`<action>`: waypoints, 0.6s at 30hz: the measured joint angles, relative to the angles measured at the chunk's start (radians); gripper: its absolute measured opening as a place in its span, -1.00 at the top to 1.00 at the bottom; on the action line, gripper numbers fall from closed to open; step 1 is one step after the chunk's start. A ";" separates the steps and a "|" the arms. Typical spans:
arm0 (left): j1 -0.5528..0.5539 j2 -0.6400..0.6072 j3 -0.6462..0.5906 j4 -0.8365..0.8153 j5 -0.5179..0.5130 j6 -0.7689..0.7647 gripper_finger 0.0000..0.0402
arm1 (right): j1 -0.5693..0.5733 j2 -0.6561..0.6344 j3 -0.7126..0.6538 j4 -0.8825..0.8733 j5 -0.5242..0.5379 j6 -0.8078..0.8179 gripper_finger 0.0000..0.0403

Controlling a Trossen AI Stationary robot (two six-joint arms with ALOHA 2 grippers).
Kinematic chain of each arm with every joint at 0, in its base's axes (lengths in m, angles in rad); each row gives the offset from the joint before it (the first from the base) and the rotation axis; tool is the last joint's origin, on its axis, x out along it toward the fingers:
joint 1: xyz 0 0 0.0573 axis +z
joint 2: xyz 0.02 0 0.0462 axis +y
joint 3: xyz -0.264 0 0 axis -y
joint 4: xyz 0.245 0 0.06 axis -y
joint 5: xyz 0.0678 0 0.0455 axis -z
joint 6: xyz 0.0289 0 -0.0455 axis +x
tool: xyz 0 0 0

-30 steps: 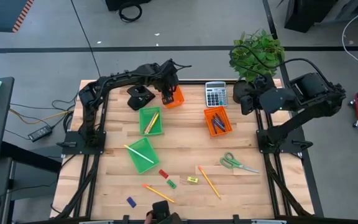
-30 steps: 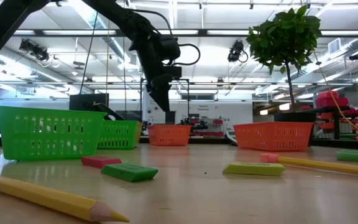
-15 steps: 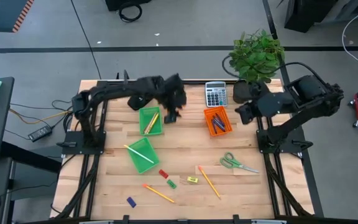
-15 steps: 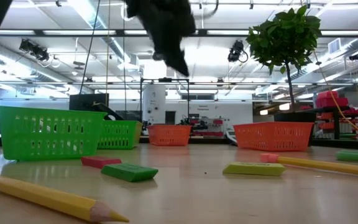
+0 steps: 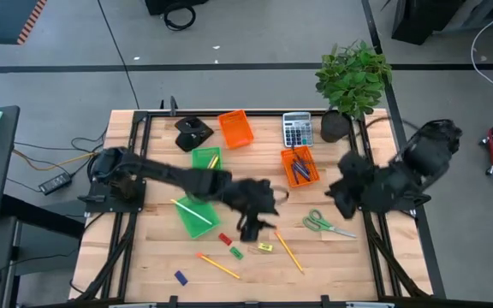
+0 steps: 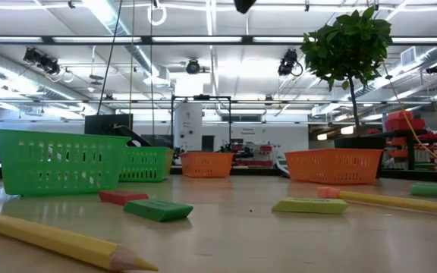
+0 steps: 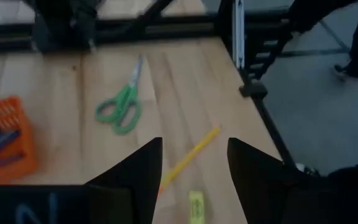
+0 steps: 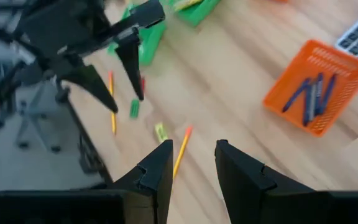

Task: Sort crayons/erasers/pens/pencils in bins
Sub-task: Put the yellow eraser into the top orange bin

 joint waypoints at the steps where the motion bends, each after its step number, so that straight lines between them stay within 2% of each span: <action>1: -0.026 0.010 -0.002 -0.001 -0.029 -0.029 0.06 | 0.026 0.012 0.000 0.000 0.002 -0.001 0.37; 4: -0.092 0.053 -0.002 0.021 -0.097 -0.091 0.08 | 0.109 0.047 0.000 0.007 0.032 0.024 0.37; 8: -0.158 0.120 -0.003 0.032 -0.149 -0.070 0.12 | 0.215 0.097 0.000 0.028 0.095 0.088 0.37; 14: -0.159 0.208 -0.002 0.057 -0.131 -0.107 0.12 | 0.303 0.152 0.000 0.069 0.116 0.212 0.37; 18: -0.122 0.253 -0.002 0.053 -0.058 -0.069 0.11 | 0.334 0.175 0.000 0.121 0.116 0.265 0.37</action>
